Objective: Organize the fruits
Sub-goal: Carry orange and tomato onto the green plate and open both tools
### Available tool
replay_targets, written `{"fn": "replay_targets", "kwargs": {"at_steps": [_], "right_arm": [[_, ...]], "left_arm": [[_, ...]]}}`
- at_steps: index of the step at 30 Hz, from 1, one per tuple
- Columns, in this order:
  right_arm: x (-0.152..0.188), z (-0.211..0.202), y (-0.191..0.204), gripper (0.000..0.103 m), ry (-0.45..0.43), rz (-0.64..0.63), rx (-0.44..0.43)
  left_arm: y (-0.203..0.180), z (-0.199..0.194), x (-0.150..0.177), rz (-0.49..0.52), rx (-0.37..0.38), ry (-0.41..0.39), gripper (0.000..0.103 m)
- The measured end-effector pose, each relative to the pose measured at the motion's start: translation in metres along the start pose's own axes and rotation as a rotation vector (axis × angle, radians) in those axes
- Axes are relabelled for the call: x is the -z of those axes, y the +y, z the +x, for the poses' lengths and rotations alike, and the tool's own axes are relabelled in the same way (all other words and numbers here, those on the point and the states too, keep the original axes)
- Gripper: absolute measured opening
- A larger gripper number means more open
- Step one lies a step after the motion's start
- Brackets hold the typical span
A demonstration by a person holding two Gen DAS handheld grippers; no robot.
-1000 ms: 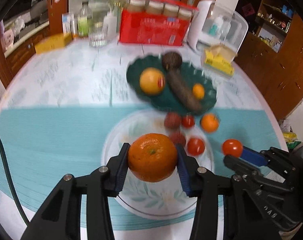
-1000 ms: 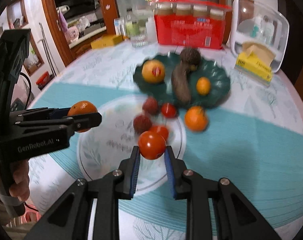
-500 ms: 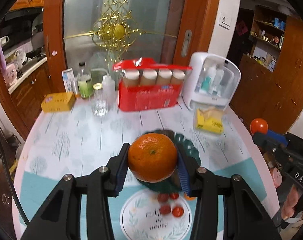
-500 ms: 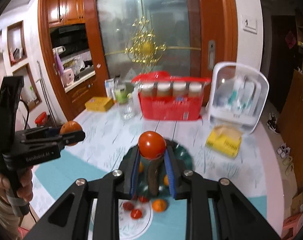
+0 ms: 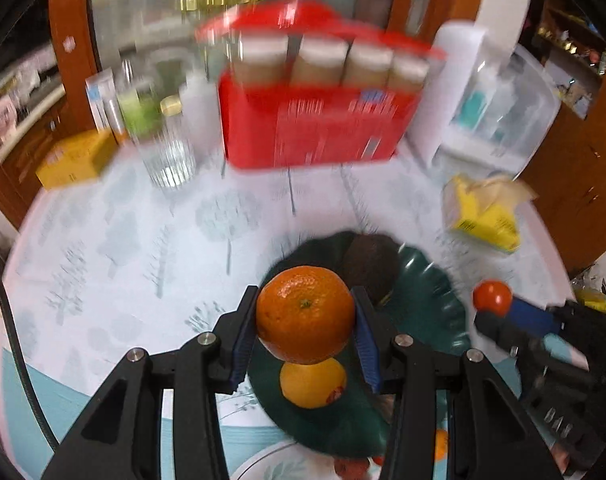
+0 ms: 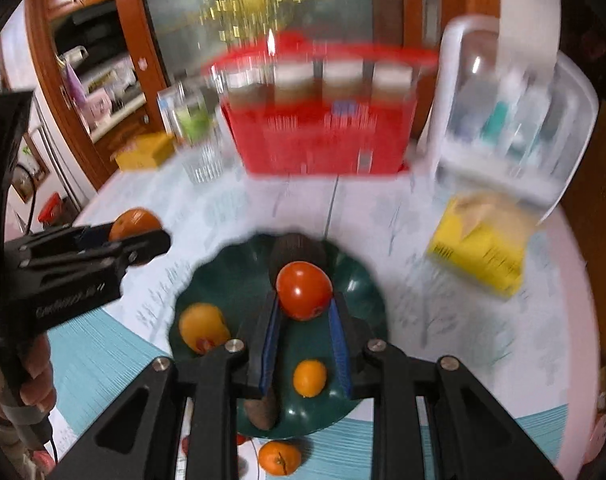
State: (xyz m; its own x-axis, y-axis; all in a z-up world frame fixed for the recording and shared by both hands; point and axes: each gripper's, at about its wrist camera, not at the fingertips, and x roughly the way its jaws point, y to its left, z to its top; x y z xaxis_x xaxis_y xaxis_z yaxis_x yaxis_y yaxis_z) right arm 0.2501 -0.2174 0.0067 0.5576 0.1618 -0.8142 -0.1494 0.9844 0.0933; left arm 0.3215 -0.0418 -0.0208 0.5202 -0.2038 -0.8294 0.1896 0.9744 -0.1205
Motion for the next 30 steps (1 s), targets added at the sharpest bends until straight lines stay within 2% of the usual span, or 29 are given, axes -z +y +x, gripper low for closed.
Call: {"fn": "replay_targets", "kwargs": {"at_steps": [3, 7, 16, 18, 20, 22, 30], "right_arm": [[0.018, 0.038, -0.003, 0.025, 0.069, 0.002, -0.005], [0.031, 0.059, -0.005, 0.025, 0.104, 0.003, -0.007], [0.039, 0.076, -0.012, 0.026, 0.137, 0.032, -0.029], [0.039, 0.079, -0.011, 0.026, 0.147, 0.038, -0.031], [0.040, 0.081, -0.011, 0.026, 0.162, 0.044, -0.033], [0.041, 0.081, -0.010, 0.027, 0.171, 0.048, -0.038], [0.039, 0.060, -0.005, 0.034, 0.127, 0.032, -0.038]], "left_arm": [[-0.001, 0.037, 0.008, -0.011, 0.009, 0.060, 0.043], [-0.004, 0.062, 0.017, -0.012, 0.026, 0.100, 0.043], [-0.006, 0.075, 0.019, -0.009, 0.025, 0.123, 0.044], [-0.005, 0.076, 0.020, -0.020, 0.024, 0.134, 0.048], [-0.003, 0.076, 0.020, -0.036, 0.032, 0.139, 0.066], [0.000, 0.072, 0.021, -0.056, 0.035, 0.127, 0.073], [0.001, 0.052, 0.023, -0.046, 0.040, 0.109, 0.077]]}}
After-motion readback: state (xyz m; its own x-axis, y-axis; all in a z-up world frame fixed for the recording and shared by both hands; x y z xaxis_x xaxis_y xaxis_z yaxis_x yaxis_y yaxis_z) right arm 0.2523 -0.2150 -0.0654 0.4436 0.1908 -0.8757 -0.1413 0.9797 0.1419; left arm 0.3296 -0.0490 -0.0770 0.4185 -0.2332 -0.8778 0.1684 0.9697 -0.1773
